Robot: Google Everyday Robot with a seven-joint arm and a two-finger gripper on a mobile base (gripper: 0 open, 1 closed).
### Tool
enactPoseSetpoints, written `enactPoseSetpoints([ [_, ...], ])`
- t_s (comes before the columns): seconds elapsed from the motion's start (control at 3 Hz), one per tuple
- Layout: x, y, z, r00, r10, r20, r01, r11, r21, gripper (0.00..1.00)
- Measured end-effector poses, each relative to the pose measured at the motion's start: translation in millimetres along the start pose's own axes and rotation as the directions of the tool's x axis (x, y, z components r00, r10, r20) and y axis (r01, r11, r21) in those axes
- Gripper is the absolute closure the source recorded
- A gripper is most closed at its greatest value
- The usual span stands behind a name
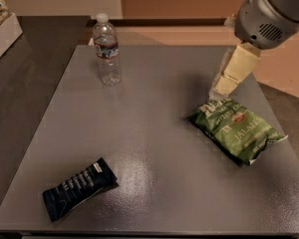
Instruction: Move water bottle near rxbar blueberry
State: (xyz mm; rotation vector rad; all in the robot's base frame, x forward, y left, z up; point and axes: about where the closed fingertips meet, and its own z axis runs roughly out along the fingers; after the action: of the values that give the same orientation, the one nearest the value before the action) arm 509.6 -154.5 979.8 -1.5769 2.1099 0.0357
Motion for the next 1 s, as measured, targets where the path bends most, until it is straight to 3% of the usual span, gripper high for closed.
enactPoseSetpoints([
  [0.33, -37, -23, 23, 0.996, 0.011, 0.088, -0.012, 0.9999, 0.01, 0.0],
  [1.0, -114, -50, 72, 0.969, 0.005, 0.246, -0.002, 0.9999, -0.012, 0.0],
])
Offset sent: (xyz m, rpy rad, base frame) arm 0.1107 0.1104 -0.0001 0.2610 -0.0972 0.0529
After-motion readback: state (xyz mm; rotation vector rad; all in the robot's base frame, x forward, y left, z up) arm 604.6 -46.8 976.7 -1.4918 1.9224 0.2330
